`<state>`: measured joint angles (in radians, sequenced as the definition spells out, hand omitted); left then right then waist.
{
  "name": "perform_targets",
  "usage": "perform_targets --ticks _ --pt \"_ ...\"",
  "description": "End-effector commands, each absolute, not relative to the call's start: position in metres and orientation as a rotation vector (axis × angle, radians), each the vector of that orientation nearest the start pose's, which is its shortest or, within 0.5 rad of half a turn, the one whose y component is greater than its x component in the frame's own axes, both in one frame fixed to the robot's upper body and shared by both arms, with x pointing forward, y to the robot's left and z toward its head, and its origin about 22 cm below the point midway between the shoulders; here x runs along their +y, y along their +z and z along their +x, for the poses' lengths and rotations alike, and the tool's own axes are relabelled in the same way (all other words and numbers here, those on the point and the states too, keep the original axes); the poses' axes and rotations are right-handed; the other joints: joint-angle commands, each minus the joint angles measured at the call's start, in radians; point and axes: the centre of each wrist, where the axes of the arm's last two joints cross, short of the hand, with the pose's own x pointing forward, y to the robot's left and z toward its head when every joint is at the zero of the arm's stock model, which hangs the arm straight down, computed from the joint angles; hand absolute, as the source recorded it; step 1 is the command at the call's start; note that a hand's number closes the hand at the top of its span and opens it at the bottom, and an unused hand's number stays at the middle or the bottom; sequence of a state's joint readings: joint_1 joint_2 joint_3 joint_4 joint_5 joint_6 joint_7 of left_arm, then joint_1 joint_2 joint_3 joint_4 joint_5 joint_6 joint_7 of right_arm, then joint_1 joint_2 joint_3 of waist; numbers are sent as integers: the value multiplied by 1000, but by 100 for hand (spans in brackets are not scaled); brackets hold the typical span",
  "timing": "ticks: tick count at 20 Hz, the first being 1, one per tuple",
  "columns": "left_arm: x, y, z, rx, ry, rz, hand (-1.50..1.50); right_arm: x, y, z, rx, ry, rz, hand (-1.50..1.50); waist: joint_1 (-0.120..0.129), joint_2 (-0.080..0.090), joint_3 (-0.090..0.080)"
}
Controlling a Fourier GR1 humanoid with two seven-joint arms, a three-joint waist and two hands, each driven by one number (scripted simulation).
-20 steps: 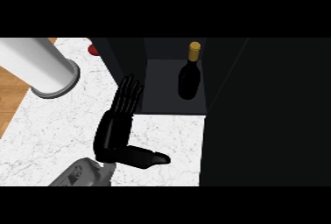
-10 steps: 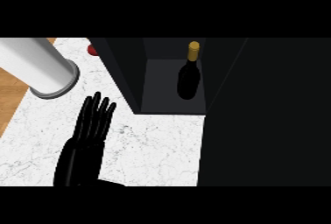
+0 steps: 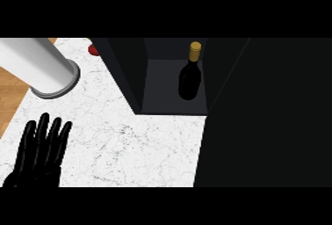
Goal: Pick up the wine, place it into the cabinet and close the cabinet
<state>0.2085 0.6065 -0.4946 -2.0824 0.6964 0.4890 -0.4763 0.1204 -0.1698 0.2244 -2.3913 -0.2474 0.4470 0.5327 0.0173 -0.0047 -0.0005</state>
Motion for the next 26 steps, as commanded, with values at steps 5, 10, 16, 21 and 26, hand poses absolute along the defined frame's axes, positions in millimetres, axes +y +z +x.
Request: perform_targets --ticks 5,10,16,21,26 --pt "290 92 118 -1914 210 -224 -150 -171 175 119 -1676 712 586 150 8 -7 -2" --pt "311 96 106 -1920 216 -195 -150 -139 187 110 -1695 748 587 150 2 -6 -1" --pt "340 108 107 -1950 221 -184 -150 -86 189 135 -1739 836 513 150 7 1 -1" --pt "360 111 102 -1960 177 -197 -150 -45 185 145 -1769 805 448 150 10 0 -1" --pt "358 108 106 -1935 182 -228 -150 -20 209 188 -1793 751 396 150 10 4 -1"
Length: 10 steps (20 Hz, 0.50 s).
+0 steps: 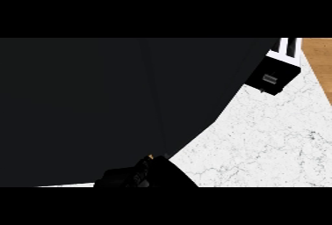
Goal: Pick up the wine, place it into the cabinet and close the cabinet
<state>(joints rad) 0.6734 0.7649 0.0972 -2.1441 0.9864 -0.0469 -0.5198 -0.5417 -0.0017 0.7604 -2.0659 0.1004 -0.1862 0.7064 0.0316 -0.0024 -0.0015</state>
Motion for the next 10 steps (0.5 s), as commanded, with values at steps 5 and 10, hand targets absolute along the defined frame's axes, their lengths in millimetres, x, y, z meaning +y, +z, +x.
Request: perform_targets --ticks 5,10 --pt "365 119 98 -1940 179 -242 -150 -3 220 228 -1807 722 325 150 2 2 1" --pt "371 128 103 -1932 163 -223 -150 -13 226 283 -1808 709 269 150 -7 5 2"
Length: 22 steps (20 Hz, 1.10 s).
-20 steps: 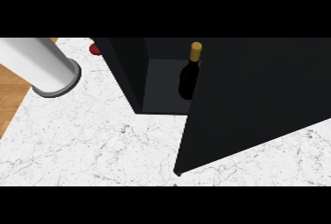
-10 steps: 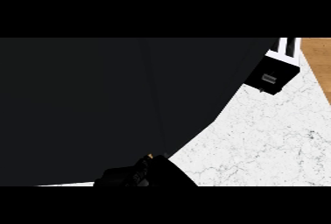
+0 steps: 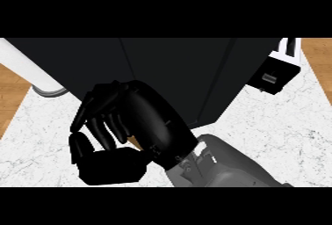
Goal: Pick up the wine, place it into the cabinet and close the cabinet
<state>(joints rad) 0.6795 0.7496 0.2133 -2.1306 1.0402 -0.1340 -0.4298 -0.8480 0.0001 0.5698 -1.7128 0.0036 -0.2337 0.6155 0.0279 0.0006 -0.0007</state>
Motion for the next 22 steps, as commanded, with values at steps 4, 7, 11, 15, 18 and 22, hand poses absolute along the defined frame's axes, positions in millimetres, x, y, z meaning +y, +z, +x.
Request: perform_targets --ticks 4,7,11,15,18,22 --pt "374 118 113 -1890 144 -272 -150 -7 214 307 -1840 696 173 150 -12 4 0" --pt "350 125 113 -1870 144 -289 -150 -42 216 344 -1830 695 152 150 -10 6 1" --pt "338 118 124 -1858 122 -299 -150 -49 196 362 -1803 680 151 150 -16 9 1" --pt "334 119 135 -1861 149 -316 -150 -58 206 373 -1836 680 122 150 -20 8 1" --pt "326 110 144 -1858 143 -311 -150 -65 217 385 -1837 698 90 150 -22 15 0" --pt "313 107 146 -1860 149 -313 -150 -83 209 393 -1859 684 72 150 -20 21 1"
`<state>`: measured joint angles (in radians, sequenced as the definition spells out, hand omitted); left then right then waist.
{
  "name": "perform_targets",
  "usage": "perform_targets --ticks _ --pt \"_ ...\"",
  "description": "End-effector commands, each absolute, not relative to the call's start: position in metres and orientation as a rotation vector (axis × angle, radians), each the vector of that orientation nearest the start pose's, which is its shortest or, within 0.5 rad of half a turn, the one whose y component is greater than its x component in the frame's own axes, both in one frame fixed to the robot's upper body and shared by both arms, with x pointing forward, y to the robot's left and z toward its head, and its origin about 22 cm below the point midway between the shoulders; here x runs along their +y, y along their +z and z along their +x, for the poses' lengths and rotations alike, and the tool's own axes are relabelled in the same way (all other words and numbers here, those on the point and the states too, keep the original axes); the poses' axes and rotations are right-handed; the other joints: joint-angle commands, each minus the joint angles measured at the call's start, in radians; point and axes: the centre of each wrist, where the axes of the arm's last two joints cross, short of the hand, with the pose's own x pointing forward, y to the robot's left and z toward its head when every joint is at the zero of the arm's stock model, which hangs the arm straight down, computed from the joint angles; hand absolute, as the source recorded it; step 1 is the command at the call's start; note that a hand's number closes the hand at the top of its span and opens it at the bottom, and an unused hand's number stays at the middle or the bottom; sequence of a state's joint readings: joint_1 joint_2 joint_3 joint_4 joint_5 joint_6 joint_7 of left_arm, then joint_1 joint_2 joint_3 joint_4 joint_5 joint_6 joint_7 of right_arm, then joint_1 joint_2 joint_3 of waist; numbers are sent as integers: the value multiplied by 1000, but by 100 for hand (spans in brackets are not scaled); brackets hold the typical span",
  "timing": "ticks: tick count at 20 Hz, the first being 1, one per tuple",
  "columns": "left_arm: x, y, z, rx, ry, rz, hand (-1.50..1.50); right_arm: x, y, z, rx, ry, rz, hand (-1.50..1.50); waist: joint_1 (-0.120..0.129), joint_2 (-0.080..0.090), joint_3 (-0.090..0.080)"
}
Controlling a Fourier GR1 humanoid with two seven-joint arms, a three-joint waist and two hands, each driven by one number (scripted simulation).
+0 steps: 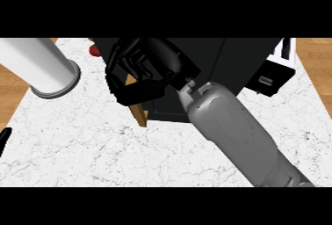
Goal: Pick up the wine, place it into the cabinet and close the cabinet
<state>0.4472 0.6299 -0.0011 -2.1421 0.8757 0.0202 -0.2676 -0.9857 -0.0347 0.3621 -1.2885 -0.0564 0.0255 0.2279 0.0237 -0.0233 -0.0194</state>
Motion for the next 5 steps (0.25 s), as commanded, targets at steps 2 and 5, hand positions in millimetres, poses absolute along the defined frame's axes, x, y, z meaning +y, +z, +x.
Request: perform_targets --ticks 2,5 --pt "310 107 148 -1866 154 -308 -150 -93 212 394 -1857 671 55 150 -24 41 20" --pt "303 95 148 -1845 172 -329 -150 -83 205 393 -1840 683 63 150 -18 37 18"
